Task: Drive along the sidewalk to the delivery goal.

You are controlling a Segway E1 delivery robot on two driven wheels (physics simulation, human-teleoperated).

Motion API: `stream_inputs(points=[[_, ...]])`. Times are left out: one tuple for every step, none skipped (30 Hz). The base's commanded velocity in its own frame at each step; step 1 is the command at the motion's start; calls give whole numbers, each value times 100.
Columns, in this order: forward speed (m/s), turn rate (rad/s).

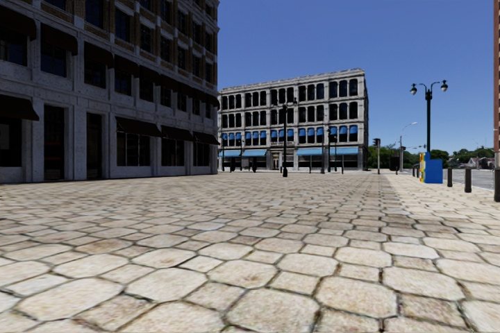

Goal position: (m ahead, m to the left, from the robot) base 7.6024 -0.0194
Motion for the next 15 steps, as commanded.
stream_inputs(points=[[200, 0], [200, 0], [200, 0], [200, 0], [200, 0], [200, 0], [200, 0], [200, 0], [200, 0], [200, 0], [200, 0], [200, 0], [200, 0], [200, 0], [200, 0]])
